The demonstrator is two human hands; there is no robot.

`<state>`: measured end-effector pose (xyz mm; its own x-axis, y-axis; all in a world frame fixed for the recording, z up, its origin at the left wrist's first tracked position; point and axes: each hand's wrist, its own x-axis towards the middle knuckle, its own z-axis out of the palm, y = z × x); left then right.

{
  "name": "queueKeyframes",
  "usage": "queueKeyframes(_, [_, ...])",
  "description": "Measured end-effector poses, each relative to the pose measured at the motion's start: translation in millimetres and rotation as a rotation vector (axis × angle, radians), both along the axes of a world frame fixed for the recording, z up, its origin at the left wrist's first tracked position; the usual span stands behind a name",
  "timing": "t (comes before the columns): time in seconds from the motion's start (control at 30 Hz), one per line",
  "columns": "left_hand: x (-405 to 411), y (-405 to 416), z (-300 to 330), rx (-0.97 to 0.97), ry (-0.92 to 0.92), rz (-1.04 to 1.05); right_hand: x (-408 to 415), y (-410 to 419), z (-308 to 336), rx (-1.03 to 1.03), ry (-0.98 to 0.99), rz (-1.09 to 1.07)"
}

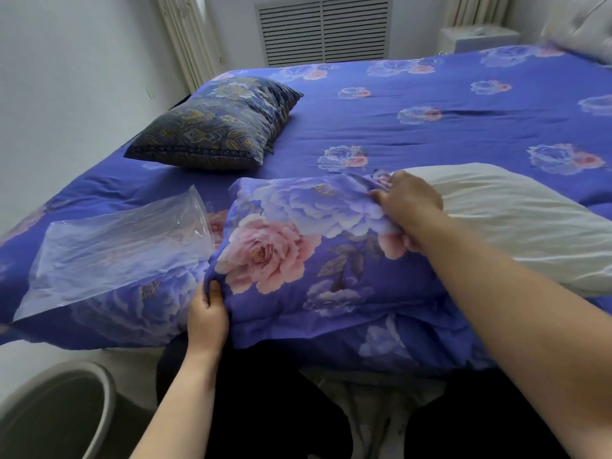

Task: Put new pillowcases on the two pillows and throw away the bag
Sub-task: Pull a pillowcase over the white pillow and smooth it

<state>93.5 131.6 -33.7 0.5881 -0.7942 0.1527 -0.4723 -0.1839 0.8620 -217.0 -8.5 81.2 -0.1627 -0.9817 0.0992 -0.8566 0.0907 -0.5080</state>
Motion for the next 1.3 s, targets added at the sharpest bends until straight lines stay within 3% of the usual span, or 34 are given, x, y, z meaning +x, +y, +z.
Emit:
queueKeyframes(0.1, [0, 15, 3, -0.047, -0.038, -0.075, -25, -5, -4, -0.129, 0.005, -0.122])
queueKeyframes(0.27, [8, 6, 12, -0.037, 0.003, -0.160, -21, -1, -23, -0.032, 0.145, -0.083])
queueKeyframes(0.4, [2, -23, 67, -0.238, -0.208, -0.211, -16, 7, -27, -0.087, 0.392, -0.049])
queueKeyframes(0.53, [-30, -94, 100, 0.030, -0.535, -0.460, -15, 25, -27, 0.119, 0.385, 0.011])
queueKeyframes(0.67, [-59, -160, 104, 0.323, -0.736, -0.463, -18, 44, -17, 0.174, 0.500, 0.099])
queueKeyframes(0.8, [-73, -167, 85, 0.381, -0.867, -0.464, -26, 28, 13, 0.245, 0.431, 0.109])
queueKeyframes(0.93, [-82, -144, 64, 0.343, -0.909, -0.433, -6, -34, 28, 0.159, 0.343, 0.030])
queueKeyframes(1.03, [-78, -136, 59, 0.186, -0.862, -0.407, 14, -72, 15, 0.187, 0.351, 0.097])
queueKeyframes(1.1, [-70, -134, 57, -0.041, -0.654, -0.357, 15, -82, -2, 0.296, 0.341, 0.118])
queueKeyframes(1.17, [-53, -139, 58, -0.245, -0.380, -0.166, 14, -83, -18, 0.379, 0.382, 0.099])
queueKeyframes(1.23, [-26, -155, 64, -0.159, -0.171, 0.059, 13, -80, -24, 0.385, 0.395, 0.053])
queueKeyframes(1.3, [-3, -172, 69, 0.142, -0.029, 0.096, 8, -81, -25, 0.366, 0.340, 0.008])
